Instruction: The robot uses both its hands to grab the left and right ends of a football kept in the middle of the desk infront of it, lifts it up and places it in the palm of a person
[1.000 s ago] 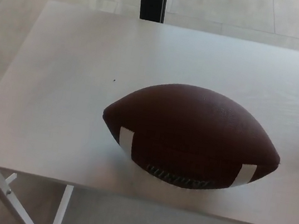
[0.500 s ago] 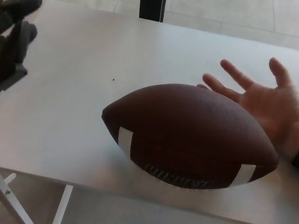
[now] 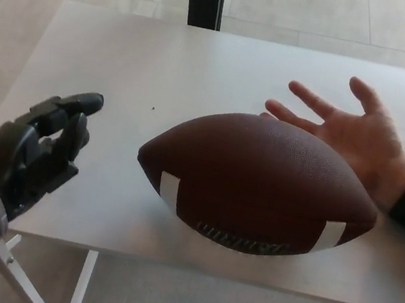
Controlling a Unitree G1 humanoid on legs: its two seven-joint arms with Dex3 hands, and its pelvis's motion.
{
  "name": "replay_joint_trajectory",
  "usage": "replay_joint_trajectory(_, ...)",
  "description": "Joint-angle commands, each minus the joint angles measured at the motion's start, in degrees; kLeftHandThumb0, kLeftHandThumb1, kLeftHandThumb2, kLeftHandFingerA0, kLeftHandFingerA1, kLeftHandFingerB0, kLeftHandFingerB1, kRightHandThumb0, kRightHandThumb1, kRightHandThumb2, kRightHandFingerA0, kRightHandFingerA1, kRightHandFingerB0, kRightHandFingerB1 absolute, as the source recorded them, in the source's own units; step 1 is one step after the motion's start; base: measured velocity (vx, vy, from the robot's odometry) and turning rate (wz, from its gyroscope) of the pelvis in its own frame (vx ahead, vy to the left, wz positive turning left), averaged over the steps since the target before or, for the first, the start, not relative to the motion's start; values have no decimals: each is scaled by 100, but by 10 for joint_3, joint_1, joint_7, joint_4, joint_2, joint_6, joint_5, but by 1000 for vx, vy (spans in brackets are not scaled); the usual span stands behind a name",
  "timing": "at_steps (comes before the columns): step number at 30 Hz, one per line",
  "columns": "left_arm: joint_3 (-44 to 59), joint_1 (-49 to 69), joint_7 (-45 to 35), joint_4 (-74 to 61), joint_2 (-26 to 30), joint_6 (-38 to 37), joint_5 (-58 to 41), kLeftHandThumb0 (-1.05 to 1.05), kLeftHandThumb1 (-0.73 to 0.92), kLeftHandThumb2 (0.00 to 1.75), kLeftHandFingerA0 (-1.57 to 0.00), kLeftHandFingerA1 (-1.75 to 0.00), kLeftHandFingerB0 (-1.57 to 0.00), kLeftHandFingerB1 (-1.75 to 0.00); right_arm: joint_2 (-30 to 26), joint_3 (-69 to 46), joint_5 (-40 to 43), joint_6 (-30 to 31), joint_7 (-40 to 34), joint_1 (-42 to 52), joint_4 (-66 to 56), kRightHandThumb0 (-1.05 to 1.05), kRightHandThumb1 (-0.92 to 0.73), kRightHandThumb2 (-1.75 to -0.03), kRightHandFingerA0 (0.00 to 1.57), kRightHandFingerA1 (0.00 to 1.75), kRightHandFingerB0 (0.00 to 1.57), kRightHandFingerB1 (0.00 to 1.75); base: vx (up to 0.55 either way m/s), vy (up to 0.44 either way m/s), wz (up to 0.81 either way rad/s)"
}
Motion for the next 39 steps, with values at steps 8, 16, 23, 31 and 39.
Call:
replay_joint_trajectory(8,-32,-44,65,71,-101,-20,47,-81,92,75,-40,-66,-24,-42,54,46,-35,4,-42,0,18,-85,-91,-68,54,57,38,32,0,0,0)
replay_joint_trajectory(16,-31,-82,103,97,-162,-18,56,-84,92,83,-39,-68,-23,-39,82,75,-49,5,-56,1,25,-84,-92,-69,53,61,38,32,0,0,0)
replay_joint_trajectory(23,-20,-98,127,134,-199,-38,60,-91,91,87,-36,-72,-20,-44,103,81,-48,7,-68,-16,33,-88,-76,-115,52,67,37,48,0,0,0)
replay_joint_trajectory(31,12,-90,155,149,-281,-33,8,-89,84,124,-49,-78,-1,-28,137,81,-46,4,-88,-39,41,-85,-74,-114,58,69,35,49,0,0,0)
replay_joint_trajectory(39,-34,-88,193,180,-373,-45,-13,-98,92,130,-36,-72,0,-3,176,113,-8,-4,-66,-80,28,-86,-72,-111,47,61,21,46,0,0,0)
